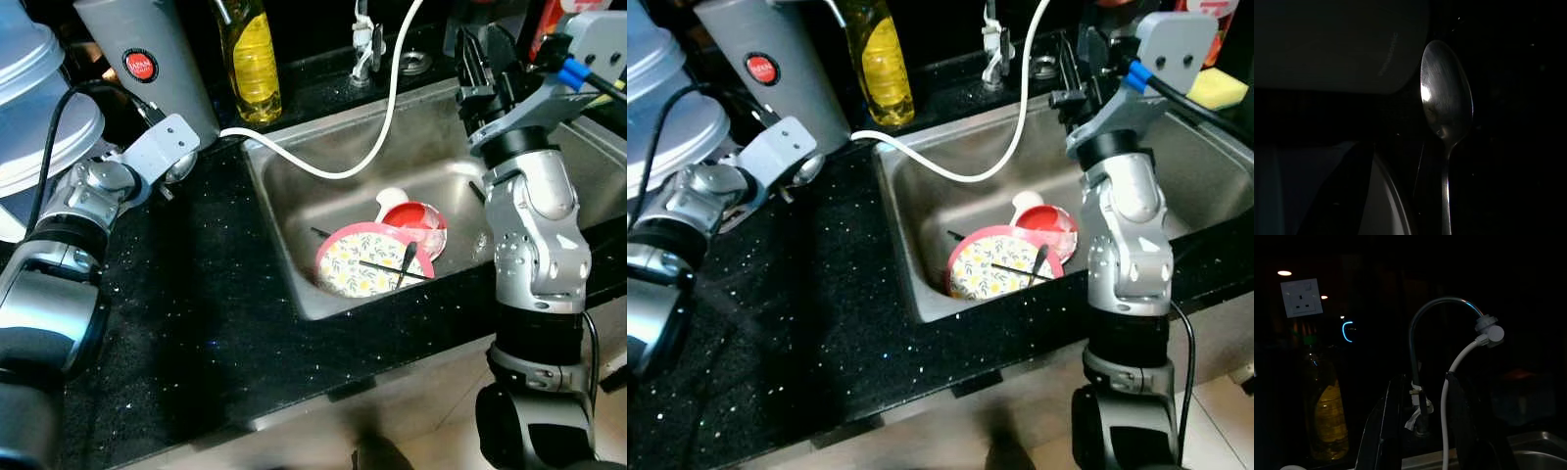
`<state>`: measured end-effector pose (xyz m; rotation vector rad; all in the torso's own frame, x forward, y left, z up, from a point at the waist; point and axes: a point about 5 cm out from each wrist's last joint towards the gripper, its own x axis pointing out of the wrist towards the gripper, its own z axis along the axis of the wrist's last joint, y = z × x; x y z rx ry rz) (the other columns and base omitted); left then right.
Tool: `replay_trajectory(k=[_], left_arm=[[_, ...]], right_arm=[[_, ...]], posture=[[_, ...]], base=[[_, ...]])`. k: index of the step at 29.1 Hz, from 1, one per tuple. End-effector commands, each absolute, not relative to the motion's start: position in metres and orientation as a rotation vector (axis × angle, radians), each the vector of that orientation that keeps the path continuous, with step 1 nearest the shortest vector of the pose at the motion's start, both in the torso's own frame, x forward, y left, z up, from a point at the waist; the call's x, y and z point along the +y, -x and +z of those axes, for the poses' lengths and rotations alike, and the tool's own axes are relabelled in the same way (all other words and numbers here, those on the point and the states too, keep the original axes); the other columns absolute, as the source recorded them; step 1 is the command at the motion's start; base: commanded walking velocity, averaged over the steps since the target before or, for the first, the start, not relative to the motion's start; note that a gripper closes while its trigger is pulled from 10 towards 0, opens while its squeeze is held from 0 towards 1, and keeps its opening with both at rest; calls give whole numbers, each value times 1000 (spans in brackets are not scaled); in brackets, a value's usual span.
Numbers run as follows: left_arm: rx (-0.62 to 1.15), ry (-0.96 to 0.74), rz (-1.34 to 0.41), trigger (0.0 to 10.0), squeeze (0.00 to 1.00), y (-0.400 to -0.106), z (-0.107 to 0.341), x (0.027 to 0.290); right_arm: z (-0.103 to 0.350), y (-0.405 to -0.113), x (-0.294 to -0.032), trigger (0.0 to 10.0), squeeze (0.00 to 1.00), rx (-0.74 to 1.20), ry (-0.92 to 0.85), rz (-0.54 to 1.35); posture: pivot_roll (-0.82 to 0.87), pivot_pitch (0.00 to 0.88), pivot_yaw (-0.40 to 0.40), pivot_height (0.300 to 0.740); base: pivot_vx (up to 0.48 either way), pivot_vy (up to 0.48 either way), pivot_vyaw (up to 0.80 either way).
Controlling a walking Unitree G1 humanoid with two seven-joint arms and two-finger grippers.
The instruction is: Kitchen organization
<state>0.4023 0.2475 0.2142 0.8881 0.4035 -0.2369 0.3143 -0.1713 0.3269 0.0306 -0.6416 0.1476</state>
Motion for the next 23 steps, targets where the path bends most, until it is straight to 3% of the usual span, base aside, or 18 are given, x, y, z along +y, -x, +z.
replay_trajectory(k=[1, 3, 6, 8, 10, 11, 12, 13, 14, 15, 18, 23], left_arm=[[502, -966, -213, 10000, 0, -396, 197, 259], [513, -985, -199, 9882, 0, -395, 196, 262], [533, -1018, -181, 8941, 0, -393, 193, 266], [537, -1033, -174, 8941, 0, -393, 192, 268], [561, -1059, -143, 7804, 0, -390, 187, 274], [561, -1059, -143, 7804, 0, -390, 187, 274], [571, -1066, -136, 6235, 0, -389, 185, 276], [587, -1087, -119, 5412, 0, -386, 181, 280], [587, -1087, -119, 5412, 0, -386, 181, 280], [604, -1136, -108, 4667, 0, -384, 179, 284], [627, -1205, -94, 4588, 0, -382, 177, 290], [657, -1232, -74, 5333, 0, -377, 173, 299]], right_arm=[[328, -310, -170, 10000, 0, -643, -25, 150], [327, -309, -171, 10000, 0, -641, -24, 147], [327, -309, -172, 10000, 0, -638, -24, 144], [327, -309, -172, 10000, 0, -637, -23, 144], [327, -308, -171, 10000, 0, -634, -24, 144], [327, -308, -171, 10000, 0, -634, -24, 144], [327, -308, -171, 10000, 0, -633, -24, 144], [327, -308, -172, 10000, 0, -631, -23, 144], [327, -308, -172, 10000, 0, -631, -23, 144], [327, -307, -172, 10000, 0, -630, -22, 144], [328, -307, -172, 10000, 0, -629, -21, 145], [327, -307, -172, 10000, 0, -624, -21, 146]], posture=[[-216, 108, 152, 740], [-216, 111, 153, 740], [-217, 117, 153, 740], [-217, 117, 153, 740], [-219, 122, 149, 740], [-219, 122, 149, 740], [-219, 122, 149, 740], [-221, 124, 147, 740], [-221, 124, 147, 740], [-223, 127, 144, 740], [-222, 131, 142, 740], [-218, 138, 140, 740]], base=[[0, 0, 0], [0, 0, 0], [0, 0, 0], [0, 0, 0], [0, 0, 0], [0, 0, 0], [0, 0, 0], [0, 0, 0], [0, 0, 0], [0, 0, 0], [0, 0, 0], [0, 0, 0]])
